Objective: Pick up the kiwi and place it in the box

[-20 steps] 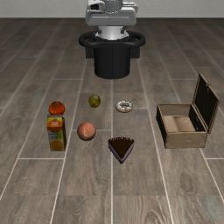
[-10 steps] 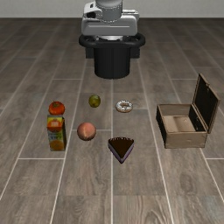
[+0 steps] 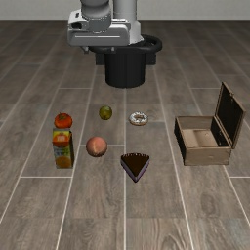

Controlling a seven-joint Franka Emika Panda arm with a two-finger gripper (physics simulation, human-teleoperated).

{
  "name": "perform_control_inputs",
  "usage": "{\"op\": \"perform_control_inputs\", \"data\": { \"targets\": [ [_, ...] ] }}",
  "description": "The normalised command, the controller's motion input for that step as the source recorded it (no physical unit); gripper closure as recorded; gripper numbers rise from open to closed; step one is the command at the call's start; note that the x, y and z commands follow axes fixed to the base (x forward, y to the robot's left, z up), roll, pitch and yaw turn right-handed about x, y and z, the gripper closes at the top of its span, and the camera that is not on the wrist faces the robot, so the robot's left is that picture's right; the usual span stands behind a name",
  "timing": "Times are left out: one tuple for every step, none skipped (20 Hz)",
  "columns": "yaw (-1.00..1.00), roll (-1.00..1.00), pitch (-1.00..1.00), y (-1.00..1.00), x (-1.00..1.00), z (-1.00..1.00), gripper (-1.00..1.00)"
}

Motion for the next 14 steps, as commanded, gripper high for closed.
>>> {"op": "perform_control_inputs", "data": {
  "targets": [
    [0.0, 0.0, 0.0, 0.0, 0.0, -1.0, -1.0],
    [0.0, 0.0, 0.0, 0.0, 0.0, -1.0, -1.0],
    [0.0, 0.0, 0.0, 0.0, 0.0, -1.0, -1.0],
    [0.0, 0.0, 0.0, 0.0, 0.0, -1.0, -1.0],
    [0.0, 0.0, 0.0, 0.0, 0.0, -1.0, -1.0],
    [0.0, 0.0, 0.0, 0.0, 0.0, -1.0, -1.0],
    [0.0, 0.0, 0.0, 0.0, 0.0, -1.0, -1.0],
    [0.0, 0.0, 0.0, 0.0, 0.0, -1.0, -1.0],
    [0.0, 0.0, 0.0, 0.0, 0.0, -1.0, -1.0],
    [0.0, 0.0, 0.0, 0.0, 0.0, -1.0, -1.0],
    [0.0, 0.0, 0.0, 0.0, 0.0, -1.0, -1.0],
    [0.0, 0.0, 0.0, 0.0, 0.0, -1.0, -1.0],
    [0.0, 0.0, 0.0, 0.0, 0.0, -1.0, -1.0],
    [0.0, 0.0, 0.0, 0.0, 0.0, -1.0, -1.0]
  ]
}}
